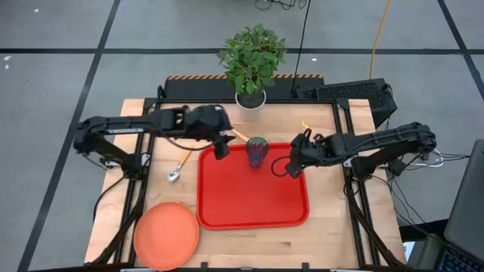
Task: Pick and place plate/cup/fork/spoon on tray
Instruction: Put the blue cup on the top left of the red tray
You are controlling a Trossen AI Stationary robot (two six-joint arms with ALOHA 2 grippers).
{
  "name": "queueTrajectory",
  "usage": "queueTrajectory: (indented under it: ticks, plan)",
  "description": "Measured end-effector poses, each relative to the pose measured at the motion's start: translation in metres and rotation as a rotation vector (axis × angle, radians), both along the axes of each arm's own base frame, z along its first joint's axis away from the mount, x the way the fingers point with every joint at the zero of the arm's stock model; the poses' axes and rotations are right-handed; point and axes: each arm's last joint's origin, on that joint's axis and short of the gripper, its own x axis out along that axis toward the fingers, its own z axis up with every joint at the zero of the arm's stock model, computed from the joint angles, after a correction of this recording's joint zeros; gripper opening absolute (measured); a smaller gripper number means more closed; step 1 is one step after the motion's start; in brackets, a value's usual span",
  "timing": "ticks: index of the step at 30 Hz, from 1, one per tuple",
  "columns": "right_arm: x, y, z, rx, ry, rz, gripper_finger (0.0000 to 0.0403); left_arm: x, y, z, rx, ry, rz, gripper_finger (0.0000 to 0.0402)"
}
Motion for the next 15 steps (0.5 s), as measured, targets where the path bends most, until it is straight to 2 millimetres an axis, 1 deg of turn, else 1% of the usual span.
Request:
queueTrajectory:
  ticks: [3,5,7,9,11,15]
  plan:
    - [-0.011,-0.002,-0.029,0.005,-0.045,0.01,0.0141,0.018,-0.002,-0.001,-0.026,0.104,0.016,0.0172]
    - [-0.02,-0.003,-0.04,0.009,-0.061,0.014,0.0141,0.032,-0.003,-0.003,-0.029,0.14,0.01,0.0172]
    - [-0.029,-0.004,-0.047,0.01,-0.073,0.014,0.0141,0.045,-0.004,-0.007,-0.025,0.161,0.0,0.0172]
    - [-0.039,-0.005,-0.048,0.009,-0.074,0.023,0.0141,0.058,-0.004,-0.012,-0.026,0.179,-0.005,0.0172]
    - [-0.046,-0.006,-0.043,-0.003,-0.103,0.036,0.0141,0.069,-0.004,-0.021,-0.043,0.201,0.01,0.0172]
    - [-0.057,-0.007,-0.032,-0.043,-0.184,0.063,0.0141,0.086,0.007,-0.037,-0.116,0.221,0.112,0.0172]
